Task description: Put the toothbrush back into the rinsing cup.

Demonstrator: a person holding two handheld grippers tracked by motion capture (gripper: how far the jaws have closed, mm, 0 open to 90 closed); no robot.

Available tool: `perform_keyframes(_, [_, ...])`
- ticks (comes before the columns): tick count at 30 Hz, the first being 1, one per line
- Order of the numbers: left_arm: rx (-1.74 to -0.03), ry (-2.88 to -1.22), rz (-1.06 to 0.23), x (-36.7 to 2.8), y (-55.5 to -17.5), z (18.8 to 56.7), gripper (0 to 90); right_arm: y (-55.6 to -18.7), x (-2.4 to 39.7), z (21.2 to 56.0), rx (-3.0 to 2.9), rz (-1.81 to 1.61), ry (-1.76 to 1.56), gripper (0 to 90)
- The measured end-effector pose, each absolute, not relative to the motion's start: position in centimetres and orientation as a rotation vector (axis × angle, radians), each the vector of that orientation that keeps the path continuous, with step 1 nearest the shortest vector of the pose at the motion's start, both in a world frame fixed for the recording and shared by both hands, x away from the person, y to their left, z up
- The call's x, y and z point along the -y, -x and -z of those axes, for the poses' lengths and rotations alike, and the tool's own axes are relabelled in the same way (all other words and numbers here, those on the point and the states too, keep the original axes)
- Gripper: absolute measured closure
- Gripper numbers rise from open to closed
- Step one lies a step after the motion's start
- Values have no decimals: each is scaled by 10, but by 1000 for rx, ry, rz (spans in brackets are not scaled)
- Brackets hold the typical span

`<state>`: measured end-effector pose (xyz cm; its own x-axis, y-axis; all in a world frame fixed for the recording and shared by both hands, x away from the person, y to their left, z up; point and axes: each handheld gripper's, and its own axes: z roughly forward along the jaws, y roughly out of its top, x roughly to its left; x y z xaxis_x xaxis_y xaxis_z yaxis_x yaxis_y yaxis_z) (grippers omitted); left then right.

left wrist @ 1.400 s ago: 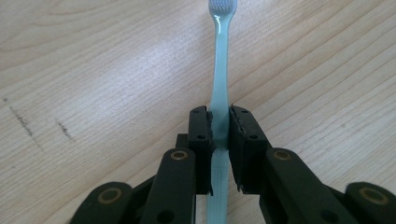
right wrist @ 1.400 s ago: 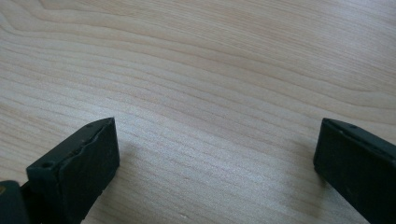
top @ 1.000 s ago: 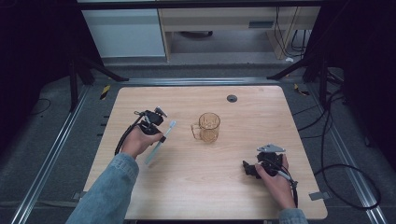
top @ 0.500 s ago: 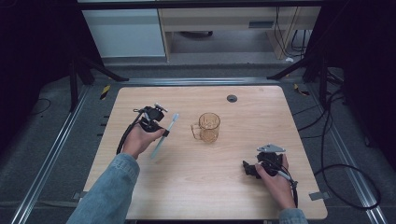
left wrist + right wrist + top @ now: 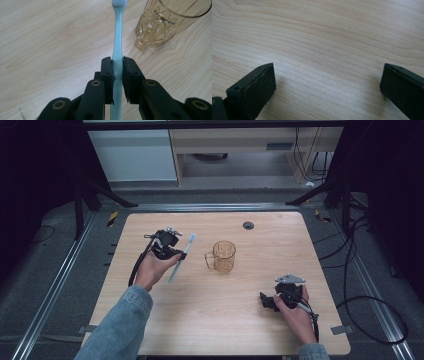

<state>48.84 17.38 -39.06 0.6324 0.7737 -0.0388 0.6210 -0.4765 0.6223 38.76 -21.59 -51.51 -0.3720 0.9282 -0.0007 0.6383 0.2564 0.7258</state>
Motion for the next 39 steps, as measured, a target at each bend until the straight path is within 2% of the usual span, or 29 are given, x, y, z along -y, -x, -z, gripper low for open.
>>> perform_keyframes(7, [-1075, -2152, -389, -166, -478, 388, 789, -388, 216, 515, -2103, -906, -1423, 6])
perform_keyframes(21, [-1130, -1993, -591, -135, -450, 388, 789, -387, 216, 515, -2105, -905, -1420, 6])
perform_keyframes(29, [-1135, -1911, -645, -128, -439, 387, 789, -387, 216, 515, -2105, -906, -1418, 6])
perform_keyframes(39, [-1147, -1716, -730, -116, -422, 379, 789, -387, 216, 515, -2106, -904, -1417, 6])
